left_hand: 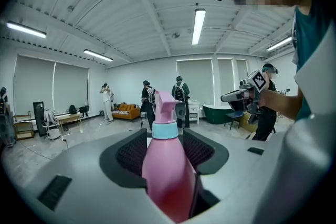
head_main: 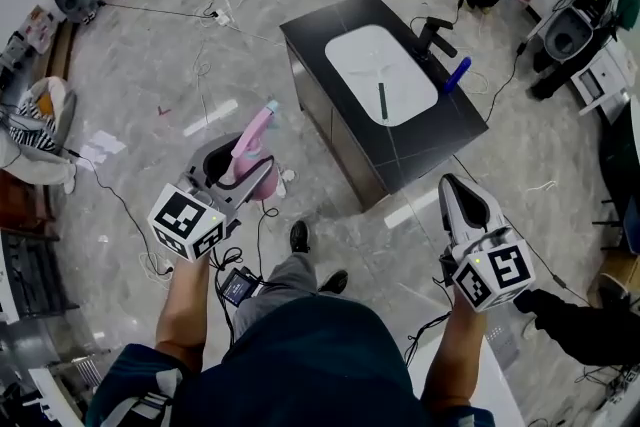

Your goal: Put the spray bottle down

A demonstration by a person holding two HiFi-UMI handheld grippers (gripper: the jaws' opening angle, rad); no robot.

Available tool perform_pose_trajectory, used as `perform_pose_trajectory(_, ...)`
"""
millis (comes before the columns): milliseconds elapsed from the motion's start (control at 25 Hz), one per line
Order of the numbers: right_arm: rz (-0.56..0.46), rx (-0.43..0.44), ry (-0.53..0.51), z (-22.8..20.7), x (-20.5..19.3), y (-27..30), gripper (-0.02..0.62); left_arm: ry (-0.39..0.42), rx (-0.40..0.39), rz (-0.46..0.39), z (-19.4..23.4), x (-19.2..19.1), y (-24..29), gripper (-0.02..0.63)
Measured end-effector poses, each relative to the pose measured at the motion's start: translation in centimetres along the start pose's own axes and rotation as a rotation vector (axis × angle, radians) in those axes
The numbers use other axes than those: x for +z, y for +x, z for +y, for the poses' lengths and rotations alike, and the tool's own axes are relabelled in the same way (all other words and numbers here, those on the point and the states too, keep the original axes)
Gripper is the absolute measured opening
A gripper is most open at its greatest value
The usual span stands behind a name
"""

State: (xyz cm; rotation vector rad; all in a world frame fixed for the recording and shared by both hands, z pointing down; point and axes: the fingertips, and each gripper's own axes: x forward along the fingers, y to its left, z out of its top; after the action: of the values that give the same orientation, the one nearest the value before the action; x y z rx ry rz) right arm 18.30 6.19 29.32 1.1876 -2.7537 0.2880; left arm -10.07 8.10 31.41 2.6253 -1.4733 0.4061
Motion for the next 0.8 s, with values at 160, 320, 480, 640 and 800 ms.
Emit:
perform_pose_trajectory(160, 0.002, -0.044, 0.011, -1.4, 0.1, 1.4, 0.014, 0.007, -0.038, -0.003, 1.9, 0.4, 2.7, 0.218)
perform_pose_trajectory(320, 0.005, -0.086, 0.022, -2.7, 0.7, 3.4, 0.014, 0.012, -0.086, -0.004, 4.0, 1.2, 5.8, 0.218)
perform_pose_trajectory(480, -0.001, -0.121, 0.034, -3.5, 1.3, 5.8, 0.014, 0.024, -0.131, 0.000, 6.4, 1.7, 8.7, 0.218)
perform_pose_trajectory(640, -0.002, -0.166, 0.046, -4.4, 1.2, 8.2, 0.014, 0.030, -0.174, 0.001, 9.0, 1.6, 11.6, 0.218)
perform_pose_trajectory(800, -0.001, -0.208, 0.056, -4.9, 1.4, 10.3, 0.014, 0.032, -0.216, 0.008, 11.3, 1.5, 14.0, 0.218)
